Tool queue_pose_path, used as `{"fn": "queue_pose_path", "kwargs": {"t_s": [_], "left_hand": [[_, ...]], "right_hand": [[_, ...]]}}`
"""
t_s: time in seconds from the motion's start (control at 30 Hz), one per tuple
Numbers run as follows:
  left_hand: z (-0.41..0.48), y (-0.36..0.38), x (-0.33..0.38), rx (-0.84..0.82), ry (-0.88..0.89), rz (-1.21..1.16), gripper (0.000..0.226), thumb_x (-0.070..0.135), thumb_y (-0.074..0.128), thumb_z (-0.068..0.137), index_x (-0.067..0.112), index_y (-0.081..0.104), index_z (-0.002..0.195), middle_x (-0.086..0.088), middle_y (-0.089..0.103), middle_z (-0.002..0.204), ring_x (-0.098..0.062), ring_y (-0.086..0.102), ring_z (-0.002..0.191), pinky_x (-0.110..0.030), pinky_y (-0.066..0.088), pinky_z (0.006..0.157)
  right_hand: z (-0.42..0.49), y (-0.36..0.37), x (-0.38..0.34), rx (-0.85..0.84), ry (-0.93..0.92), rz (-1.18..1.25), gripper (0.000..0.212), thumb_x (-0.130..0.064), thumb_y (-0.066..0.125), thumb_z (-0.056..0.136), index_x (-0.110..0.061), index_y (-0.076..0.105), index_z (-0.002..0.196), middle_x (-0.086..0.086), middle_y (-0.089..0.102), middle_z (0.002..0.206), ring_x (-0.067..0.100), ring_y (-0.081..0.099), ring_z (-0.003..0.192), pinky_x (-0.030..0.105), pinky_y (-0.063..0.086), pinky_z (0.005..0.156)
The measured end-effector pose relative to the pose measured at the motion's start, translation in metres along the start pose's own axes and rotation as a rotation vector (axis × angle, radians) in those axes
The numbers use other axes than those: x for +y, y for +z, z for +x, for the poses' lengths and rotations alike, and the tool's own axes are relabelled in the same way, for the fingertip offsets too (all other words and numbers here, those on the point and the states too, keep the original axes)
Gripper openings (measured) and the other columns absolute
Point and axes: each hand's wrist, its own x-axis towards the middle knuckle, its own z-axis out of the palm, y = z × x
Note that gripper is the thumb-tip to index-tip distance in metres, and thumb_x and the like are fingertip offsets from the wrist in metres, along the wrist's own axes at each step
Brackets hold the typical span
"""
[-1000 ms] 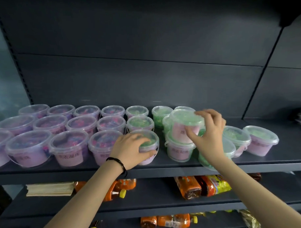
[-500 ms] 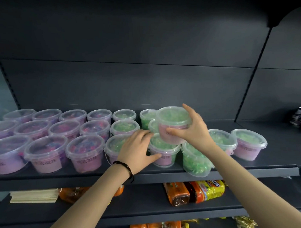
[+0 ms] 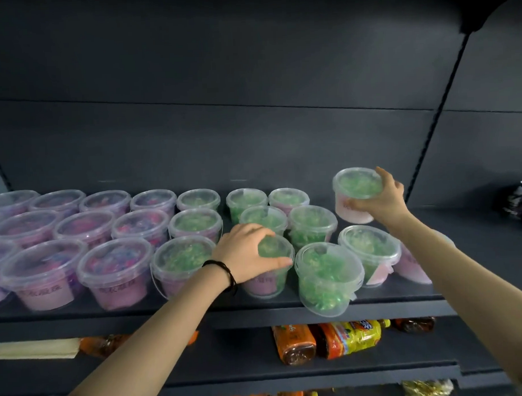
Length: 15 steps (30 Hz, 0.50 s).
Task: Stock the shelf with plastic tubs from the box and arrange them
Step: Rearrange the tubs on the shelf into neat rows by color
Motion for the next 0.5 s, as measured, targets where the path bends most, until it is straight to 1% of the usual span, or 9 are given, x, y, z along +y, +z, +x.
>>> {"fn": "queue_pose_path", "kwargs": {"t_s": [0.07,0.1,0.2,0.23,0.33,0.4,0.43,0.5], "left_hand": [[0.002,0.004,-0.001,-0.049,-0.013,0.03,0.084,0.084,0.053,0.069,0.038,0.042,0.138,0.01,0.036,0.149,-0.015,0.028,0.137,-0.039,0.029,0.111],[0.003,0.006,-0.002,-0.067,-0.02,0.053,0.087,0.084,0.054,0.067,0.038,0.04,0.14,0.01,0.034,0.15,-0.015,0.027,0.137,-0.038,0.028,0.111],[0.004,0.012,-0.007,-0.078,-0.027,0.123,0.093,0.085,0.053,0.065,0.037,0.036,0.143,0.01,0.031,0.152,-0.014,0.024,0.139,-0.036,0.025,0.112],[0.005,0.012,-0.008,-0.072,-0.025,0.135,0.094,0.086,0.053,0.065,0.036,0.036,0.143,0.011,0.031,0.151,-0.014,0.025,0.138,-0.036,0.026,0.112],[0.007,0.011,-0.011,-0.071,-0.019,0.163,0.097,0.089,0.05,0.062,0.036,0.036,0.143,0.012,0.033,0.15,-0.014,0.028,0.136,-0.036,0.028,0.111],[0.007,0.009,-0.013,-0.076,-0.019,0.176,0.096,0.089,0.05,0.062,0.037,0.036,0.142,0.012,0.033,0.149,-0.015,0.029,0.135,-0.035,0.028,0.11],[0.007,0.008,-0.013,-0.075,-0.022,0.179,0.095,0.088,0.05,0.062,0.038,0.036,0.142,0.011,0.033,0.149,-0.016,0.029,0.134,-0.035,0.028,0.109],[0.005,0.008,-0.013,-0.074,-0.032,0.181,0.094,0.088,0.051,0.063,0.038,0.037,0.142,0.01,0.032,0.149,-0.017,0.028,0.135,-0.035,0.026,0.108]], "right_hand": [[0.014,0.01,0.01,0.001,0.05,-0.039,0.104,-0.027,0.088,0.064,-0.034,0.025,0.146,0.007,0.02,0.144,0.029,0.043,0.123,0.041,0.043,0.101],[0.02,0.014,0.014,0.003,0.056,-0.069,0.103,-0.028,0.088,0.063,-0.034,0.026,0.145,0.008,0.021,0.142,0.032,0.044,0.122,0.042,0.044,0.101],[0.032,0.024,0.03,-0.002,0.054,-0.181,0.098,-0.03,0.087,0.062,-0.031,0.029,0.142,0.01,0.022,0.139,0.036,0.045,0.119,0.037,0.043,0.092],[0.035,0.026,0.035,-0.022,0.07,-0.204,0.098,-0.031,0.087,0.062,-0.03,0.03,0.141,0.011,0.022,0.139,0.037,0.046,0.118,0.037,0.043,0.091],[0.042,0.029,0.045,-0.132,0.135,-0.261,0.1,-0.037,0.09,0.06,-0.024,0.03,0.139,0.013,0.022,0.138,0.037,0.049,0.11,0.038,0.045,0.088],[0.045,0.03,0.046,-0.2,0.139,-0.309,0.103,-0.04,0.09,0.059,-0.021,0.03,0.14,0.013,0.02,0.14,0.032,0.047,0.106,0.035,0.043,0.088],[0.046,0.03,0.046,-0.226,0.144,-0.323,0.104,-0.04,0.09,0.06,-0.02,0.029,0.142,0.014,0.018,0.141,0.032,0.046,0.109,0.035,0.041,0.09],[0.046,0.028,0.044,-0.276,0.185,-0.36,0.105,-0.044,0.088,0.061,-0.02,0.028,0.144,0.014,0.017,0.144,0.035,0.043,0.123,0.038,0.04,0.096]]}}
